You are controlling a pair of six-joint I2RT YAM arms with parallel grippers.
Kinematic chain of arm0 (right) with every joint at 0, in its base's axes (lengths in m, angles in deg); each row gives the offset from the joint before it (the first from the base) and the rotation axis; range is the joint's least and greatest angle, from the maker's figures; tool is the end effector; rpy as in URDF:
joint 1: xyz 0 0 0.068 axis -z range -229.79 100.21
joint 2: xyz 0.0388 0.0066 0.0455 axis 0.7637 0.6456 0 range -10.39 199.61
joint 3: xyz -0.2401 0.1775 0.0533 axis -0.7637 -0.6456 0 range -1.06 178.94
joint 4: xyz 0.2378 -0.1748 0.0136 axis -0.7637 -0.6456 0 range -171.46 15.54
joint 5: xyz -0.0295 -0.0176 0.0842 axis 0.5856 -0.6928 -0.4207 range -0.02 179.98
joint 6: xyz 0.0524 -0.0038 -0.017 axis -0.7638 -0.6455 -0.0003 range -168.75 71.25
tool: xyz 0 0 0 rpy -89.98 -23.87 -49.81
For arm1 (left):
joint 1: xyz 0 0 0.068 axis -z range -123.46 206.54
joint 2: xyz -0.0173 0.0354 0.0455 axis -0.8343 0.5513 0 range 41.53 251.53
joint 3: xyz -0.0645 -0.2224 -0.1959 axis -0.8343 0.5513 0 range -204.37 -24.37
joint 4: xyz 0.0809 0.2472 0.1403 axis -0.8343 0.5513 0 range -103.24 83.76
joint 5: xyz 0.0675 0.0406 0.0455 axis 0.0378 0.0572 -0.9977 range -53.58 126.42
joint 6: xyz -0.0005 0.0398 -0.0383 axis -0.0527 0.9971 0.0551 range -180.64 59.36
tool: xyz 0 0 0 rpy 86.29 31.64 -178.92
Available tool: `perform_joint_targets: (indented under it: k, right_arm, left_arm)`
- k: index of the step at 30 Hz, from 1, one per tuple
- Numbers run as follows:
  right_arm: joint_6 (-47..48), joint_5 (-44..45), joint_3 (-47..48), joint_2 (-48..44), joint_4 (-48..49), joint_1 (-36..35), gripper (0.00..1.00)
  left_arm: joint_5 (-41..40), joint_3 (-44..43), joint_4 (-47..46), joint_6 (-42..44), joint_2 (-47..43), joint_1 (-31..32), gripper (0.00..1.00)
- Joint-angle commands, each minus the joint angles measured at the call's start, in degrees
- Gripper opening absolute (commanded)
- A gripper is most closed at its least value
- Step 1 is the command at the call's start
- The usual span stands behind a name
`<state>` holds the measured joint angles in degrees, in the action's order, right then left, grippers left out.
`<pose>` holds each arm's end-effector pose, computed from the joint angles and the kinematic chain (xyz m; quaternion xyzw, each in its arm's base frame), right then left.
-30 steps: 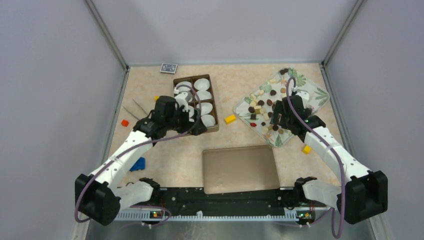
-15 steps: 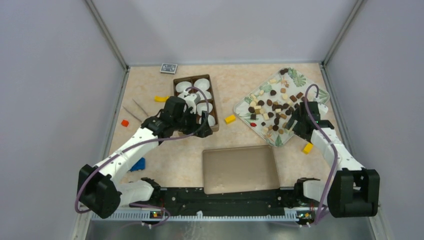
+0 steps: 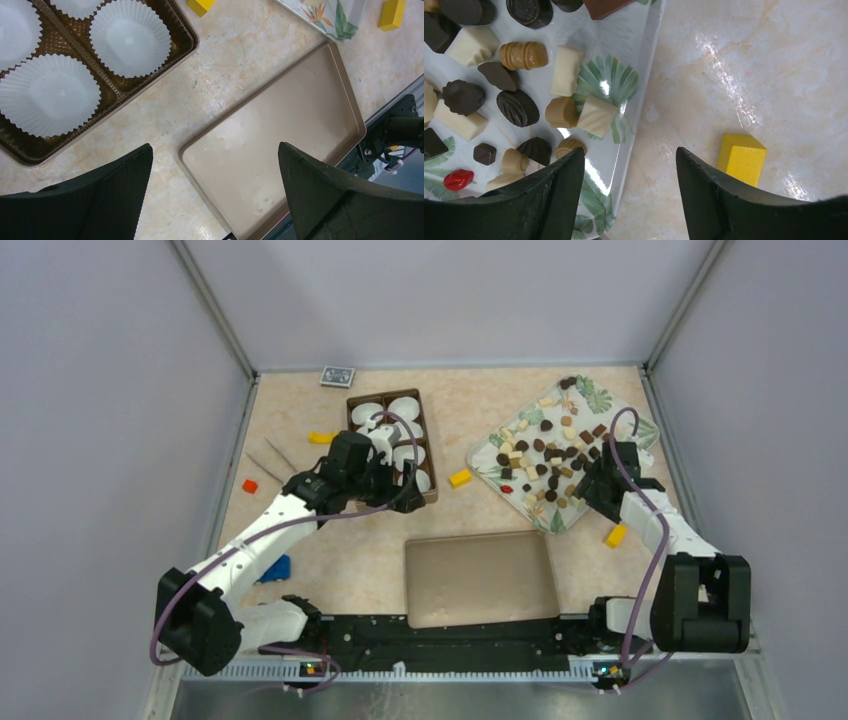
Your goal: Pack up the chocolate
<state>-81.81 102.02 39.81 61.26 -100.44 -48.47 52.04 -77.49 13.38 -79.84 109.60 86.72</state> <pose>0.2596 -0.0139 0.2090 0.3103 0.9015 -0.0189 0.3010 0.2363 -0.1491 0.2999 0.1419 0.8941 -0.2823 0.3175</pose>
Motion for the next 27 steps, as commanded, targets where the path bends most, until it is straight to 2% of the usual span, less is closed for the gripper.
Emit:
perform_joint_targets:
  k: [1,9,20,27]
  right_arm:
    - [0.2,1.0,0.1,1.7,2.6,0.3,0.66]
    - [0.5,2.9,3.0,6.3,4.3,0.4,0.57]
    - [1.0,3.6,4.9,13.1,7.4,1.8,0.33]
    - [2.4,3.8,4.6,14.5,8.1,2.0,0.25]
  left_arm:
    - [1.3,-4.2,-3.2,-0.1,1.7,0.8,0.99]
    - [1.5,-7.3,-3.9,0.3,5.3,2.4,0.99]
    - [0.6,-6.8,-3.9,0.0,4.7,2.6,0.99]
    - [0.4,-6.6,-3.9,0.0,4.6,2.7,0.99]
